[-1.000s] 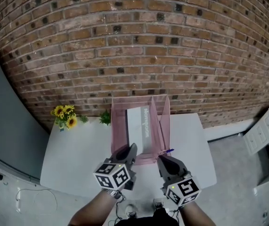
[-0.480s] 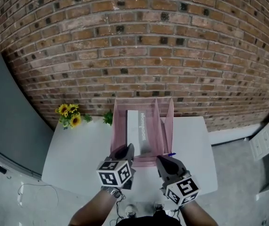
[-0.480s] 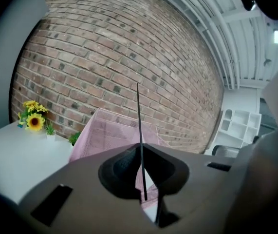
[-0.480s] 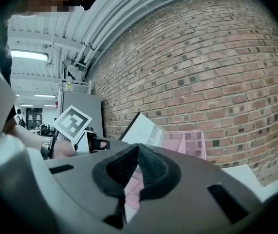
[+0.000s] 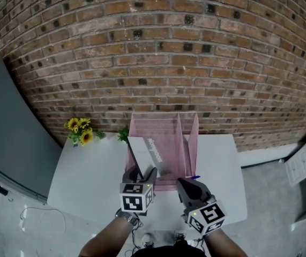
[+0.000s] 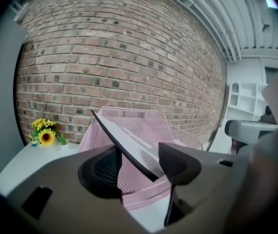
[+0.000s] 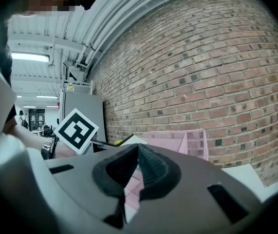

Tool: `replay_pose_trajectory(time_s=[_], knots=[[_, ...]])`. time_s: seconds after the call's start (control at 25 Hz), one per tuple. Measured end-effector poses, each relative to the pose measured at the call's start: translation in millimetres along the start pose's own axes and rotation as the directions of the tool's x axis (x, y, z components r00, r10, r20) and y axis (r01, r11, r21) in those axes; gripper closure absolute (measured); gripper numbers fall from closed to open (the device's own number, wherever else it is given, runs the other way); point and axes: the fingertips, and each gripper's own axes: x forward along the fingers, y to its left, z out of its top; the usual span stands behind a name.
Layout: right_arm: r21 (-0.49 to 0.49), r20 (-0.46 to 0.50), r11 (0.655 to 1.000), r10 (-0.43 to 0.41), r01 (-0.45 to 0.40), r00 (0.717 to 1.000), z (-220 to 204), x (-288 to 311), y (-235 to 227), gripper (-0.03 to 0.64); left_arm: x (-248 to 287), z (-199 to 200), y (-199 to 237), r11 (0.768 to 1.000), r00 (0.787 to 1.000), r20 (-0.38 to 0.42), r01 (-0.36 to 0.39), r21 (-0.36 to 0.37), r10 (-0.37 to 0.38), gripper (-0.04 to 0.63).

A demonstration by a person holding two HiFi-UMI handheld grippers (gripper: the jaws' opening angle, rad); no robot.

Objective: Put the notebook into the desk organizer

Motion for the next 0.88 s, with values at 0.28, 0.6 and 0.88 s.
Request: replay_pose_trajectory(time_s=[0.28, 0.6, 0.88], knots=[[0.003, -0.005, 1.000, 0.009, -0.009, 1.000, -1.3, 5.0, 3.7, 0.613, 2.0, -18.4, 4.3, 0.999, 0.995, -0.102, 0.000, 0.046, 0.004, 0.339], [0.003, -0.007, 0.999, 0.039, -0.039, 0.999, -1.8, 16.5, 15.1, 0.613, -9.6, -28.3, 3.3, 0.999, 0.991, -0.134, 0.031, 0.032, -0.026, 0.279], [0.001, -0.015, 0.998, 0.063, -0.063, 0.998, -3.3, 26.8, 27.3, 0.612, -33.9, -32.7, 7.7, 0.999, 0.993, -0.108, 0.038, -0.009, -0.039, 0.273]])
